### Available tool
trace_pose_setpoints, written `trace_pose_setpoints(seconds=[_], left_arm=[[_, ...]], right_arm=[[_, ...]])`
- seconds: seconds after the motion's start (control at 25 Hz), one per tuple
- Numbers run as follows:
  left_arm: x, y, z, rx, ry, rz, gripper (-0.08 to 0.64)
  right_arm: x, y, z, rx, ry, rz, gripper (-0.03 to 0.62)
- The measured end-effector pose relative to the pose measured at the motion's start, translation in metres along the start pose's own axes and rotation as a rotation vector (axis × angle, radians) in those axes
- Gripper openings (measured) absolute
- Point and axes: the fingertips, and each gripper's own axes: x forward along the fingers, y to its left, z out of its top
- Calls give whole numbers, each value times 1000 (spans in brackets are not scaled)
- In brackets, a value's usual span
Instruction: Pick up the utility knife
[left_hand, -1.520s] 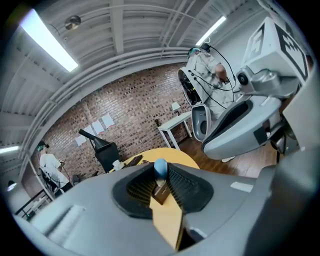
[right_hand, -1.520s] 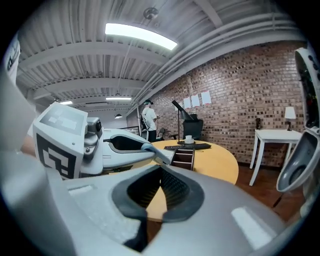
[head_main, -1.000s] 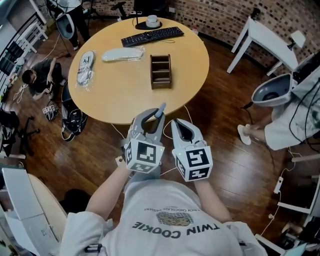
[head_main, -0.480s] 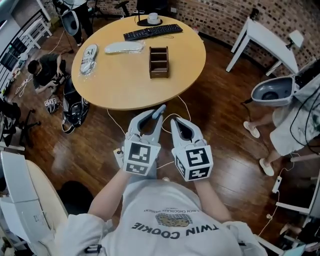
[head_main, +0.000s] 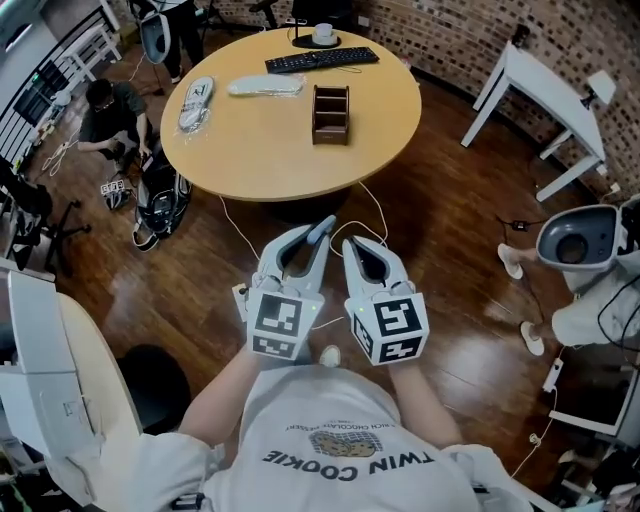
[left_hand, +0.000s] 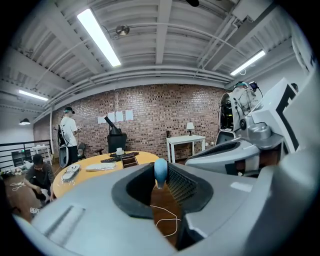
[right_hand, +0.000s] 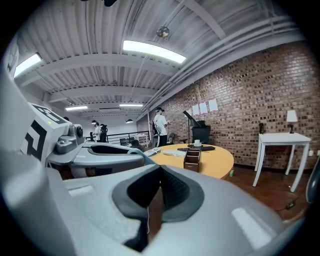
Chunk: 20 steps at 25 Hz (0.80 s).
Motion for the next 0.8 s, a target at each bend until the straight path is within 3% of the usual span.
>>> trace_pose_setpoints(seconds=[0.8], left_arm=[[-104,-10,-7,-55,-46,-44,72]], right_arm=[[-55,91,-9,9,-2,-46,0]])
